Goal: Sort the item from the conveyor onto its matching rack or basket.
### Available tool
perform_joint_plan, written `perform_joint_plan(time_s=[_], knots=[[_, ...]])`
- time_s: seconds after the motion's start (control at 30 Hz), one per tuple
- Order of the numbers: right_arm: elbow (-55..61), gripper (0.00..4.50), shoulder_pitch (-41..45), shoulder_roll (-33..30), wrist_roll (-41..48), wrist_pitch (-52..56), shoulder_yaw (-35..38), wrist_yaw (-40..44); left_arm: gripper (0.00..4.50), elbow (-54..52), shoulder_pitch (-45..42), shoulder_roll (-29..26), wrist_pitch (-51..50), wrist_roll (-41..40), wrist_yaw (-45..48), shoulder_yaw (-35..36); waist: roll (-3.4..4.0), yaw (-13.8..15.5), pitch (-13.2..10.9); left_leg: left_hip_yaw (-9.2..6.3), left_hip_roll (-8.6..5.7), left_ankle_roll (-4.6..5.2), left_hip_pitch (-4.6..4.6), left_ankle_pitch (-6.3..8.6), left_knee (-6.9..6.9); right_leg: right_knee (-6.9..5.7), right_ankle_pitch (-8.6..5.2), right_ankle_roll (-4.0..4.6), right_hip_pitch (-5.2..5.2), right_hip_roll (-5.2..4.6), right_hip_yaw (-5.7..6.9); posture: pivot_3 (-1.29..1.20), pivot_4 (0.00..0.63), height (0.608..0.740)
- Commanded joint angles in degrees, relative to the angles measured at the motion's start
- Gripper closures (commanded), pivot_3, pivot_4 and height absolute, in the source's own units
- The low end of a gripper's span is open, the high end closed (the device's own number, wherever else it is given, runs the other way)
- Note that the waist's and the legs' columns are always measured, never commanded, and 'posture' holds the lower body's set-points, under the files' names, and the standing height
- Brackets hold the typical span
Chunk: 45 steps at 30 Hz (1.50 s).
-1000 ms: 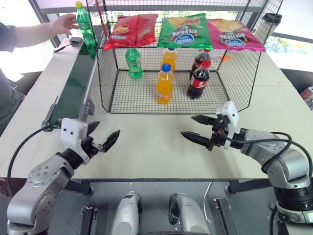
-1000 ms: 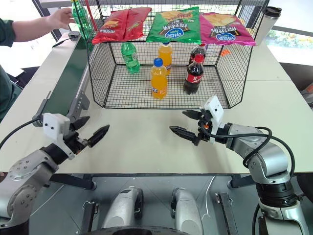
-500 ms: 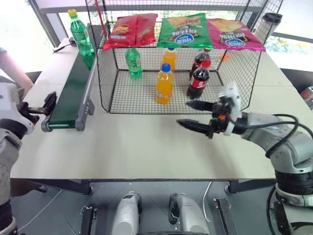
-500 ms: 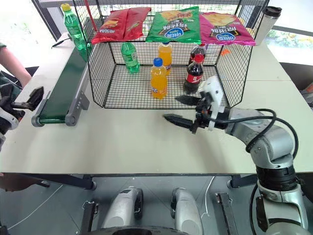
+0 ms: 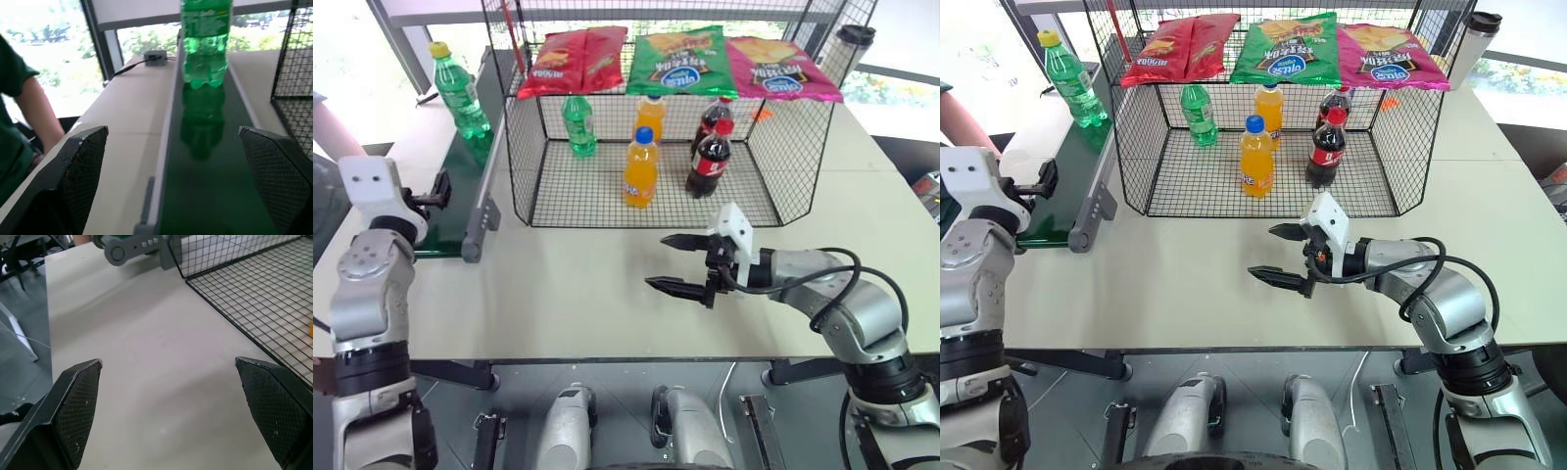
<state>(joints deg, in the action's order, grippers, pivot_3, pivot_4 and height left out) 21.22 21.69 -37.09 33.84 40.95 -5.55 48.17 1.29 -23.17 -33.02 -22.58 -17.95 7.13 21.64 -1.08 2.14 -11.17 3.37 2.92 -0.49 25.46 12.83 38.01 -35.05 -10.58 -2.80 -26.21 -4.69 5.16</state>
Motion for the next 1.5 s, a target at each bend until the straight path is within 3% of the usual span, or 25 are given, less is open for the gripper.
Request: perform_joint_plan(time_s=[0.03, 0.93, 1.1, 1.33, 1.5], knots=[[0.25, 0.0, -0.59, 0.19, -0.64, -1.73, 0.97, 0.31, 0.03, 0.96, -2.02, -0.54, 2.65, 1.98, 0.52, -0.4, 0.0, 0.0, 0.0, 0.0, 0.0, 0.0, 0.0, 0.0, 0.0, -0.01, 0.0, 0.0, 0.0, 0.0, 0.0, 0.0, 0.15, 0.74], [0.64, 0.0, -2.48, 0.63, -1.32, -1.66, 2.15, -2.07, 0.03, 3.57, -5.34, 2.86, 4.06, 4.71, -0.7, -0.71, -0.01, 0.1, 0.01, -0.01, 0.0, 0.02, -0.05, -0.02, 0.06, -0.1, 0.03, -0.04, 0.07, 0.01, 0.0, 0.0, 0.15, 0.74], [0.57, 0.0, -2.59, 0.62, -1.42, -1.62, 2.15, -2.42, 1.57, 3.12, -5.05, 2.97, 4.37, 4.51, 0.16, -0.93, -0.01, 0.1, 0.01, -0.01, 0.0, 0.02, -0.06, -0.02, 0.07, -0.11, 0.09, -0.15, 0.08, 0.02, 0.0, 0.0, 0.15, 0.74], [0.5, 0.0, -2.7, 0.45, -1.28, -1.51, 2.3, -2.67, 1.58, -4.64, -4.08, 4.27, 2.18, 0.61, 1.92, -0.53, -0.02, 0.14, 0.0, -0.02, 0.0, 0.02, -0.06, -0.02, 0.08, -0.11, 0.1, -0.15, 0.1, 0.01, 0.0, 0.0, 0.15, 0.74], [-0.98, 0.0, -2.13, -1.68, 1.5, 0.47, 8.25, -2.5, 1.58, -22.19, -3.62, 6.58, -8.3, -12.38, 10.13, -7.34, -0.09, 0.49, -0.03, -0.05, -0.05, 0.01, 0.05, -0.02, 0.19, -0.08, 0.1, -0.18, 0.15, -0.04, 0.0, 0.0, 0.15, 0.74]])
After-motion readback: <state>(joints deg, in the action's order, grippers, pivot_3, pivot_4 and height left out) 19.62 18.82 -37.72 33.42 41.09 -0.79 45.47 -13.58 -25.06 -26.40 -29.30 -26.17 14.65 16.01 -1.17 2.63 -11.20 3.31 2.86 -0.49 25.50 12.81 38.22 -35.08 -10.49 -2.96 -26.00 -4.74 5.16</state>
